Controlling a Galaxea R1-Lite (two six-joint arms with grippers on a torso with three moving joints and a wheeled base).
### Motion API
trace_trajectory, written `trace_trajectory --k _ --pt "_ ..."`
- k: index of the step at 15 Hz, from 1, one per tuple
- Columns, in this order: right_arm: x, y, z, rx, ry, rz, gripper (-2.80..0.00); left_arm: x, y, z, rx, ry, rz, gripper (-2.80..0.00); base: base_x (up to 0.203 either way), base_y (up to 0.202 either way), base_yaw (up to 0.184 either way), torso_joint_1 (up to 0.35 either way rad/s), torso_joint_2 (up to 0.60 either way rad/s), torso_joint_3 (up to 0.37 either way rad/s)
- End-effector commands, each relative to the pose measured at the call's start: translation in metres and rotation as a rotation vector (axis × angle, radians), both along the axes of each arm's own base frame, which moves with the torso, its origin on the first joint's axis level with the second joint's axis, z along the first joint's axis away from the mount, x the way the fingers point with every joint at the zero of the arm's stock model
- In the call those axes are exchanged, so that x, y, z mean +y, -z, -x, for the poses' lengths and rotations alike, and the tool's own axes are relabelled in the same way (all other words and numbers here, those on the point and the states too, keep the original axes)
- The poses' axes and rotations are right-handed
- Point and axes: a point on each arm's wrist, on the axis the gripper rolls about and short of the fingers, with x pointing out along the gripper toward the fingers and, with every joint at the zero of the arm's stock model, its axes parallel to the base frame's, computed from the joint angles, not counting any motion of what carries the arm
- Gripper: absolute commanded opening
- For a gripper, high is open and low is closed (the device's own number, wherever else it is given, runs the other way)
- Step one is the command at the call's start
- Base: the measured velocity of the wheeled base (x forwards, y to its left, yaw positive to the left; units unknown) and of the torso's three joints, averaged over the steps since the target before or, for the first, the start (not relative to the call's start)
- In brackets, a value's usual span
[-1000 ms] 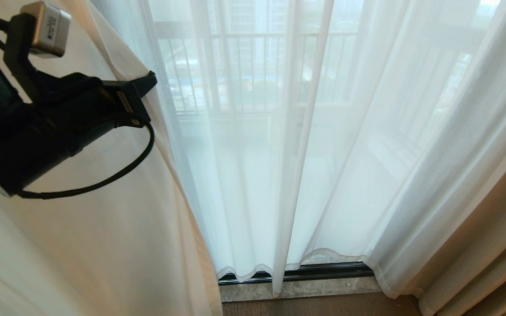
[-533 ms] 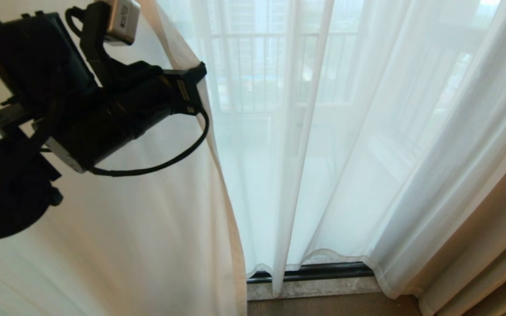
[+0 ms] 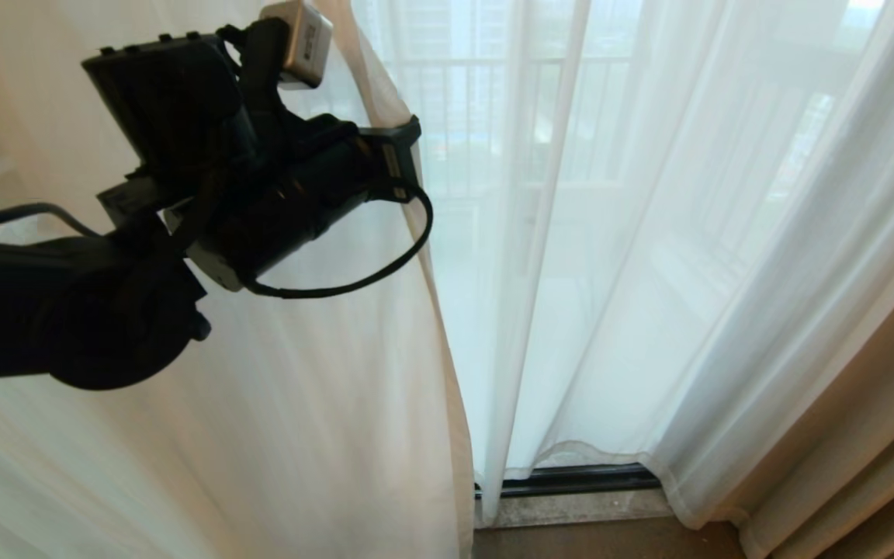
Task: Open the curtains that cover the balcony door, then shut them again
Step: Close the inner curtains on both sides
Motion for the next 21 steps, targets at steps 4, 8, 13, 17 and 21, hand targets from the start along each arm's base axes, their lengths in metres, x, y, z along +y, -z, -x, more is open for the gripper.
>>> trace_trajectory --k 4,8,13,17,21 --pt "0.0 0.0 0.0 0.001 0.0 0.001 -2.8 -0.021 0.006 -0.004 0.01 0.017 0.002 -2.8 0.0 0.0 0.0 0.0 0.0 0.0" --pt "0.0 0.0 0.0 0.001 0.0 0.001 -2.8 -0.026 0.009 -0.004 0.02 0.028 0.002 -2.8 0.0 0.0 0.0 0.0 0.0 0.0" --pt "0.0 0.0 0.0 0.001 0.0 0.001 -2.8 -0.042 0.01 -0.007 0.023 0.024 0.021 -2.8 0.0 0.0 0.0 0.0 0.0 0.0" --pt "0.0 0.0 0.0 0.001 0.0 0.001 -2.8 -0.055 0.015 -0.006 0.034 0.05 0.015 -2.8 0.0 0.0 0.0 0.0 0.0 0.0" --pt "0.0 0.0 0.0 0.001 0.0 0.001 -2.8 -0.053 0.017 -0.008 0.038 0.04 0.013 -2.8 0.0 0.0 0.0 0.0 0.0 0.0"
